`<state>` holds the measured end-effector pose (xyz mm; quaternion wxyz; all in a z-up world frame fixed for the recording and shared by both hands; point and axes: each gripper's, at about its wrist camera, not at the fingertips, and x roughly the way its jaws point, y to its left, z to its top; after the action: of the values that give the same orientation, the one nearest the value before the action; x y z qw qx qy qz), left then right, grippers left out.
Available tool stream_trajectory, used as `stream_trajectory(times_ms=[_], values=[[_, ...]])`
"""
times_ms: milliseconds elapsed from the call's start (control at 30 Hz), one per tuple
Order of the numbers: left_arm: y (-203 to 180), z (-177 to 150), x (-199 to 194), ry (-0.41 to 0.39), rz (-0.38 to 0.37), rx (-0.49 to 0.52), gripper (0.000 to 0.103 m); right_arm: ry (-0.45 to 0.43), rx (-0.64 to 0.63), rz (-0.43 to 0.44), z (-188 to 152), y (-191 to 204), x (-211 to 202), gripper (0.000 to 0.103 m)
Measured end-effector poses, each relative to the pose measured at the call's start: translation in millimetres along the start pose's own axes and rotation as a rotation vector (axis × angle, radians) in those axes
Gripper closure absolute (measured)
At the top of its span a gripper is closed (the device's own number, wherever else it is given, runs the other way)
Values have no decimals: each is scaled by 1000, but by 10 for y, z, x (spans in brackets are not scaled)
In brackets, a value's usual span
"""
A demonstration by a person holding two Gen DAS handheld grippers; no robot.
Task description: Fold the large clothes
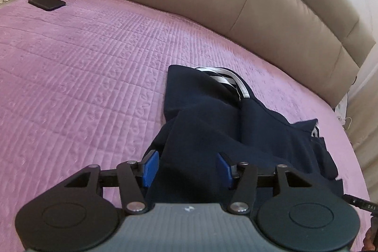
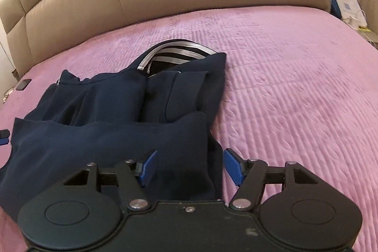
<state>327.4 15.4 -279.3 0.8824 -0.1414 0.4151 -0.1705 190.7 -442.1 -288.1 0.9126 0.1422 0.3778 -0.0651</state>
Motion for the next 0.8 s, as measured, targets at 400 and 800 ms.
stream_trajectory(times_ms=[400, 800], values=[[-80, 18, 294, 24, 83, 88, 87, -37, -71, -48, -32, 184, 81, 87], [-441, 194, -655, -264, -6, 114, 94, -330, -242, -80, 171, 597, -879, 97]])
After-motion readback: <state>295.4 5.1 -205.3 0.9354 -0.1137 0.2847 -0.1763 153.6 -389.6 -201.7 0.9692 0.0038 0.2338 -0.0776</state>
